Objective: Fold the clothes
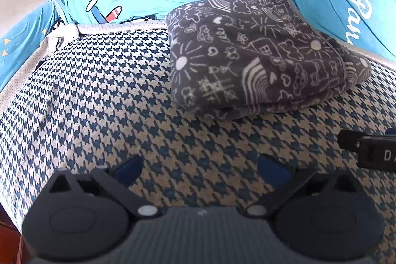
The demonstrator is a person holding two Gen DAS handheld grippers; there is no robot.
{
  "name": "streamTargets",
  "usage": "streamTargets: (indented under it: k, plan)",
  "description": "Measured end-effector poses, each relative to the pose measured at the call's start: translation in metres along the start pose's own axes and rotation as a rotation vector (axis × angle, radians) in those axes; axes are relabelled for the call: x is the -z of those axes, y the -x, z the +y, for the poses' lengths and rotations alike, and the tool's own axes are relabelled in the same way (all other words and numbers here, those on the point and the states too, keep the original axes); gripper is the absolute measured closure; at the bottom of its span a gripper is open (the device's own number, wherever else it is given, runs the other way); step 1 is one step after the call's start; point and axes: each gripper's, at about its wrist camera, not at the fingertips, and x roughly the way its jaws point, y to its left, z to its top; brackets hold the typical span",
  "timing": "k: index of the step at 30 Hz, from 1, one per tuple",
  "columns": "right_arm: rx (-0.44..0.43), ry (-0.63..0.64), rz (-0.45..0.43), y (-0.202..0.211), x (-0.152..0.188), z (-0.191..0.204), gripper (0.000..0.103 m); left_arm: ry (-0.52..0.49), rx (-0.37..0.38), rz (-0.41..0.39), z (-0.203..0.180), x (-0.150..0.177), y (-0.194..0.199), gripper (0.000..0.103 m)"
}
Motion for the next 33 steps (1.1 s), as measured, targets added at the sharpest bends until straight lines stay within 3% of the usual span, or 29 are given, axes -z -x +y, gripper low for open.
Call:
streamTargets:
  k: [33]
  plan:
    - [0.014,-0.008,-0.008,0.0007,-0.0025,-0.0012,0.014,0.016,0.059,0.010,0.0021,0.0023,0.0033,0.000]
